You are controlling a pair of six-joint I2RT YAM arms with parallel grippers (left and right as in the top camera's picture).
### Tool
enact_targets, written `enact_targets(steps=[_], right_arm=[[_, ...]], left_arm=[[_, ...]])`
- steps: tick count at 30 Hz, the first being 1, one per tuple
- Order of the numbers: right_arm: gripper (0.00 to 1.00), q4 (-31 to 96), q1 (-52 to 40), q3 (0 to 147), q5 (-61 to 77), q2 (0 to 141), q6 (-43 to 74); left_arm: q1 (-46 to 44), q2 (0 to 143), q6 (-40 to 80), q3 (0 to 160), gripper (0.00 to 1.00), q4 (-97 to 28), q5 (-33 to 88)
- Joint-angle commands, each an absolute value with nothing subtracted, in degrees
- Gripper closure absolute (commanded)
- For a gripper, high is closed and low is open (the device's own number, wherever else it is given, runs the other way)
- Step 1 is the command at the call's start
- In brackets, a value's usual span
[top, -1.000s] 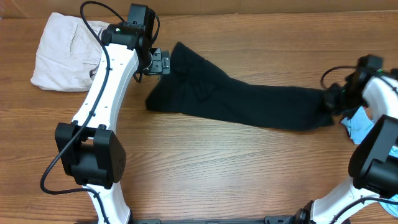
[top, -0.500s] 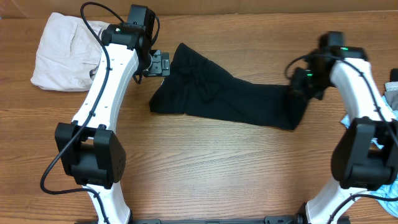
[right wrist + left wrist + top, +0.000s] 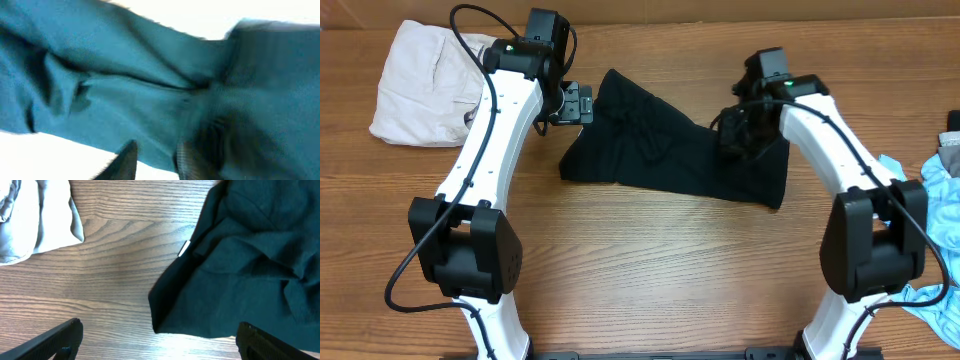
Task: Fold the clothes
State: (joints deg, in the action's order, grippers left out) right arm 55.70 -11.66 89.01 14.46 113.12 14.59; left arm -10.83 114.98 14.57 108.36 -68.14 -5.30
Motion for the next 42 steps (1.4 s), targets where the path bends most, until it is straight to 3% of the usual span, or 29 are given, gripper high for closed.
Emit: enact_targets(steps=[1, 3, 7, 17, 29, 37, 39, 40, 41, 42], right_arm=[[0.40, 55.00, -14.48, 90.06, 16.93, 114.04, 15.49], [0.23, 54.92, -15.38, 90.15, 17.82, 113.93, 15.42], [0.17, 55.57, -14.72, 90.89, 21.04, 112.07, 15.42], [0.00, 66.17, -4.27, 99.50, 19.94, 104.03, 11.49], [0.00, 72.53, 1.10, 99.72, 15.88, 103.61, 8.51], [0.00, 71.40, 1.08, 99.72, 15.90, 103.61, 8.54], [0.00, 71.02, 1.08, 99.72, 15.88, 103.61, 8.54], [0.00, 70.89, 1.10, 99.70, 15.90, 103.61, 8.54], [0.00, 70.78, 1.08, 99.72, 15.90, 103.61, 8.60], [0.00, 70.61, 1.08, 99.70, 15.88, 103.61, 8.71]], left_arm=[[-10.46, 114.08, 13.69, 108.01, 0.00, -68.31, -4.40], [-10.46, 114.08, 13.69, 108.01, 0.00, -68.47, -4.40], [-10.46, 114.10, 12.47, 108.01, 0.00, -68.27, -3.75], [-9.96, 119.79, -6.68, 108.01, 0.00, -59.64, 13.17], [-9.87, 134.61, -11.38, 108.01, 0.00, -48.71, 18.02], [-10.31, 139.68, -12.53, 108.01, 0.00, -52.25, 20.84], [-10.70, 140.53, -12.88, 108.01, 0.07, -54.04, 22.39], [-10.94, 141.01, -12.86, 108.01, 0.16, -55.02, 22.57], [-11.16, 141.21, -12.86, 108.01, 0.30, -55.92, 22.55], [-11.33, 141.34, -12.86, 108.01, 0.59, -56.88, 22.41]])
